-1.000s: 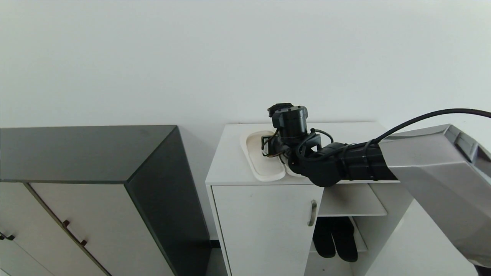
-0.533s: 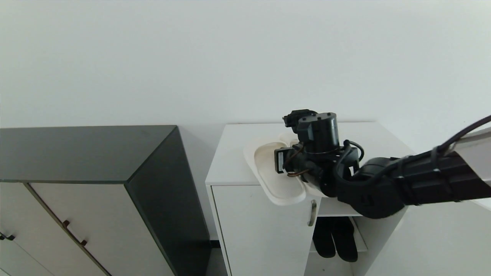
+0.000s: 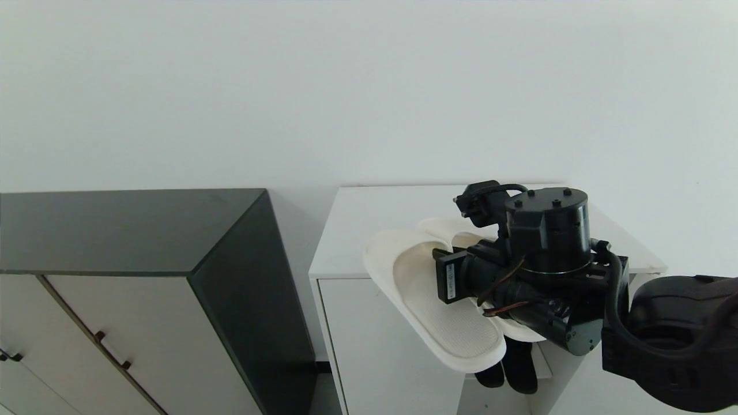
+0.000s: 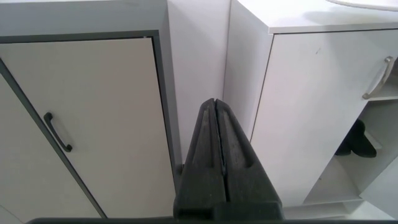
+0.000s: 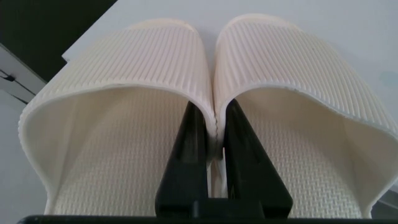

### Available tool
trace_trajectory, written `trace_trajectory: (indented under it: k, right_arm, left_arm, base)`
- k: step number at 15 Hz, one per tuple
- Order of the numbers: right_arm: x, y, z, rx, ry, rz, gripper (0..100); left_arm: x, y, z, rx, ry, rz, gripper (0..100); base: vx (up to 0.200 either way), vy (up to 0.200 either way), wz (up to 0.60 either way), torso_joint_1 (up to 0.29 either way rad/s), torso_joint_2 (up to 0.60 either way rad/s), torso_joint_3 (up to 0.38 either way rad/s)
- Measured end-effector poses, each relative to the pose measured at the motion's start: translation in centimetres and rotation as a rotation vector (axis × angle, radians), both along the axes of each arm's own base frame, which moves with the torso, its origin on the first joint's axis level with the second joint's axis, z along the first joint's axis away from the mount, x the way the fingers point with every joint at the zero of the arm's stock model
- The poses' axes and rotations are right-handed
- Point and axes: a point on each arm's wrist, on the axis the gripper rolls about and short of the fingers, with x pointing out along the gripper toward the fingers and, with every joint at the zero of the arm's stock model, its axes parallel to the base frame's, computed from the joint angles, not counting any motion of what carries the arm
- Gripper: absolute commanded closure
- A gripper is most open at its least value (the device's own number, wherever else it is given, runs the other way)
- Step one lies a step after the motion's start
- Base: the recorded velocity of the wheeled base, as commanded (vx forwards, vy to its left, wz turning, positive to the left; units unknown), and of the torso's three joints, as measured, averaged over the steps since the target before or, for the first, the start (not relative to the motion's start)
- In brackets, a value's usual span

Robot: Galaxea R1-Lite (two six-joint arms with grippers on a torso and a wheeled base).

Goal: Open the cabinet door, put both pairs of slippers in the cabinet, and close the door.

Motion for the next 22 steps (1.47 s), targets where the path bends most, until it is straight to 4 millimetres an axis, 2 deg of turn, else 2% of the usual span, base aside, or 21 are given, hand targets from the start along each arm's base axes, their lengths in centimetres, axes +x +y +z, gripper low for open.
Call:
trace_trajectory:
  k: [14, 22]
  right_arm:
    - [-0.03, -0.04, -0.25, -0.006, 0.005, -0.005, 100]
    - [-0.12, -0.05, -0.46, -0.002, -0.002, -0.003, 100]
  left_arm:
    - [0.0, 0.0, 0.0, -0.001, 0.0, 0.001, 100]
    - [0.0, 0.0, 0.0, -0.003, 0.0, 0.0, 100]
  base:
    - [-0.2, 0.0, 0.0, 0.002, 0.0, 0.002]
    - [0.0, 0.0, 0.0, 0.0, 0.0, 0.0]
